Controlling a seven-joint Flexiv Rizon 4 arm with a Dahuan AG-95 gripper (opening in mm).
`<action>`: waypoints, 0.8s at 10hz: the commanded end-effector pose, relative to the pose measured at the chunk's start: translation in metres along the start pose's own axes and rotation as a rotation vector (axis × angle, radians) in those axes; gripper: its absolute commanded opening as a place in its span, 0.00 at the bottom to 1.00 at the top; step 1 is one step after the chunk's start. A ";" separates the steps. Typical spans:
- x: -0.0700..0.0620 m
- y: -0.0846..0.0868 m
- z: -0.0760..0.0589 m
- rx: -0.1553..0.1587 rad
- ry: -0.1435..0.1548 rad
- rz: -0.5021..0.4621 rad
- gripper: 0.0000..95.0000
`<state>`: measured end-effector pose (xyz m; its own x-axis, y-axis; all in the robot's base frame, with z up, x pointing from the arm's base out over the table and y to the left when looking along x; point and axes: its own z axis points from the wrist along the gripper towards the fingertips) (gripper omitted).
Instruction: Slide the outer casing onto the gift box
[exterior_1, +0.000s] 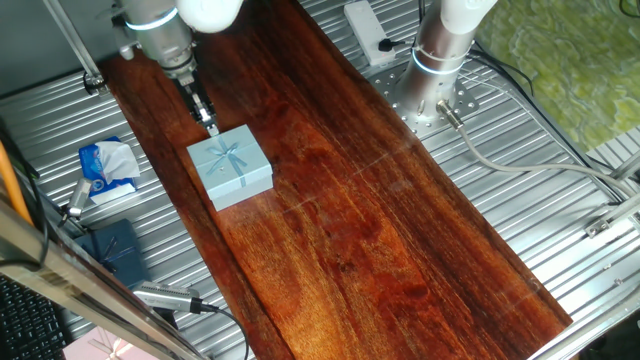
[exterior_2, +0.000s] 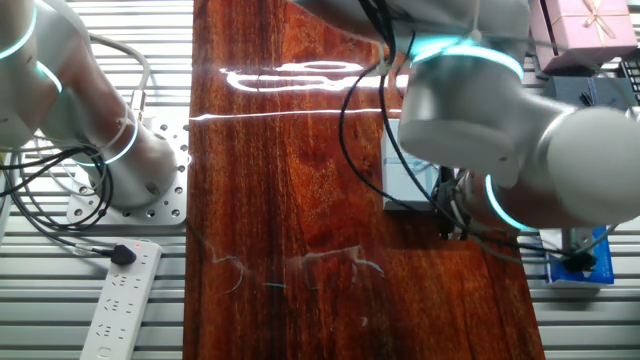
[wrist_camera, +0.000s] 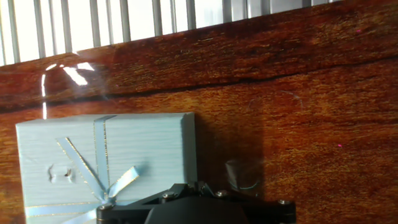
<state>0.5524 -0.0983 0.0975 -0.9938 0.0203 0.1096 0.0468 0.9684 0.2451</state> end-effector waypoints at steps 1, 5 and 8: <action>0.000 0.003 -0.006 0.000 -0.001 0.004 0.00; 0.002 0.046 -0.005 0.007 -0.016 0.045 0.00; 0.003 0.070 0.003 0.026 -0.029 0.050 0.00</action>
<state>0.5527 -0.0259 0.1121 -0.9928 0.0765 0.0917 0.0947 0.9723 0.2136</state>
